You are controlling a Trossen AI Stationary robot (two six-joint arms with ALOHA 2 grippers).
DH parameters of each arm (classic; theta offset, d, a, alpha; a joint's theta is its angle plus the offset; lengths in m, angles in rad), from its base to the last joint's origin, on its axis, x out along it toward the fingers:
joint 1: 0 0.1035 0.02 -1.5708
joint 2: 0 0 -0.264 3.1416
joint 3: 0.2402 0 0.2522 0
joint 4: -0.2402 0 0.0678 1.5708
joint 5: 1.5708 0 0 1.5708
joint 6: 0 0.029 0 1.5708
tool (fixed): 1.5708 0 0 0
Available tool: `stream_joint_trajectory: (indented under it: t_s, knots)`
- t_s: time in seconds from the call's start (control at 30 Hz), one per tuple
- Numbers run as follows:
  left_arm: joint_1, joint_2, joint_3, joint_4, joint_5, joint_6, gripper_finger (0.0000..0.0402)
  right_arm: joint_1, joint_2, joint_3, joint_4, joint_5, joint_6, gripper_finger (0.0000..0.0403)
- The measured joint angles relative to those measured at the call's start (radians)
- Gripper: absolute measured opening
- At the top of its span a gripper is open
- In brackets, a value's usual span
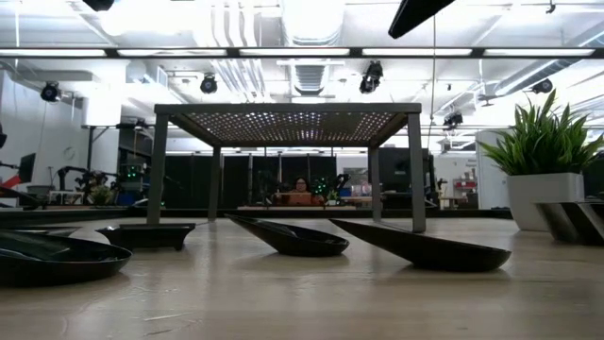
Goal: Pick & Place Mini shaped plates
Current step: Stack the square plate on top of the square plate on the shelf
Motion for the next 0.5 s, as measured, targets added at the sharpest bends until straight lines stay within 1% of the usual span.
stream_joint_trajectory:
  t_s: [0.17, 0.33, 0.43, 0.5]
  knots:
    - [0.000, 0.000, 0.000, 0.000, 0.000, 0.000, 0.0000, 0.018, 0.003, 0.000, 0.002, 0.000, 0.089, 0.0048]
    - [0.000, 0.000, 0.000, 0.000, 0.000, 0.000, 0.0000, 0.027, 0.003, -0.002, 0.003, -0.001, 0.118, 0.0048]
    - [0.000, 0.000, 0.000, 0.000, 0.000, 0.000, 0.0000, 0.029, 0.003, -0.002, 0.007, -0.023, 0.126, 0.0047]
    - [0.000, 0.000, 0.000, 0.000, 0.000, 0.000, 0.0000, 0.030, 0.003, -0.002, 0.011, -0.038, 0.174, 0.0048]
